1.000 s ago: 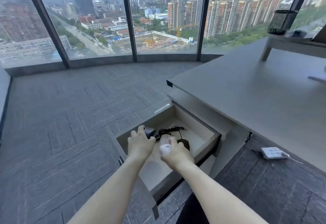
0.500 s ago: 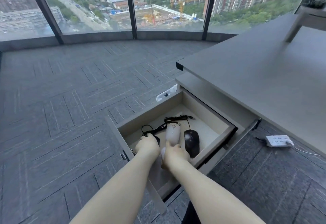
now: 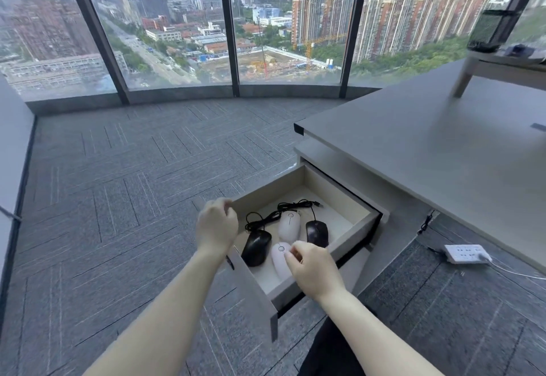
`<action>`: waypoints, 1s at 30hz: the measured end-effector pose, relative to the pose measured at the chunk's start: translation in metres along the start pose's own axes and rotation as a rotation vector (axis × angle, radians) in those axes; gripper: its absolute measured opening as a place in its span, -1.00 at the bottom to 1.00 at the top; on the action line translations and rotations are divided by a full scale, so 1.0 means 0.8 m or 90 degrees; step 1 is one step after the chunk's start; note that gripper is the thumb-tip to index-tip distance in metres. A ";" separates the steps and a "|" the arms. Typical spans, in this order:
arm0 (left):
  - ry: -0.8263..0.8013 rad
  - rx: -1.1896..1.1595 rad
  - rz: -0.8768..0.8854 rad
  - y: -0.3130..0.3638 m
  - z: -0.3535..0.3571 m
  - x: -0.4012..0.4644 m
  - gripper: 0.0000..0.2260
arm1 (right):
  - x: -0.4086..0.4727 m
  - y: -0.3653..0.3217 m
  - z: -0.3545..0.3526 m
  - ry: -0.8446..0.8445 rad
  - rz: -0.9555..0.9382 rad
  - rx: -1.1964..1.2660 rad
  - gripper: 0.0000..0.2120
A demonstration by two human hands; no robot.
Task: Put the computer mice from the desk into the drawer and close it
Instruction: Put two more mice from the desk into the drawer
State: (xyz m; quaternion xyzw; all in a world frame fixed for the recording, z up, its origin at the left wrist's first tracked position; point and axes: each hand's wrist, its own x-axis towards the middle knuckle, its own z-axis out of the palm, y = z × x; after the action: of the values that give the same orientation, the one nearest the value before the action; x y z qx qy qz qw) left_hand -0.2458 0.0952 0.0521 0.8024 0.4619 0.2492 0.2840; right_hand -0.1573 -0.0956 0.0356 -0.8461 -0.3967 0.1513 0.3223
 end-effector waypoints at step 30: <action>-0.271 -0.433 -0.226 0.026 0.128 -0.051 -0.64 | -0.040 0.082 -0.002 0.110 0.188 0.096 -0.60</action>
State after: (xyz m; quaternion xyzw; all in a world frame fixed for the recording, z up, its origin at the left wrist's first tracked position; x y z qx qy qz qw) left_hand -0.1838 0.0273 -0.0126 0.6049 0.4154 0.1634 0.6594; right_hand -0.1393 -0.1527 -0.0069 -0.8786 -0.2265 0.1529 0.3916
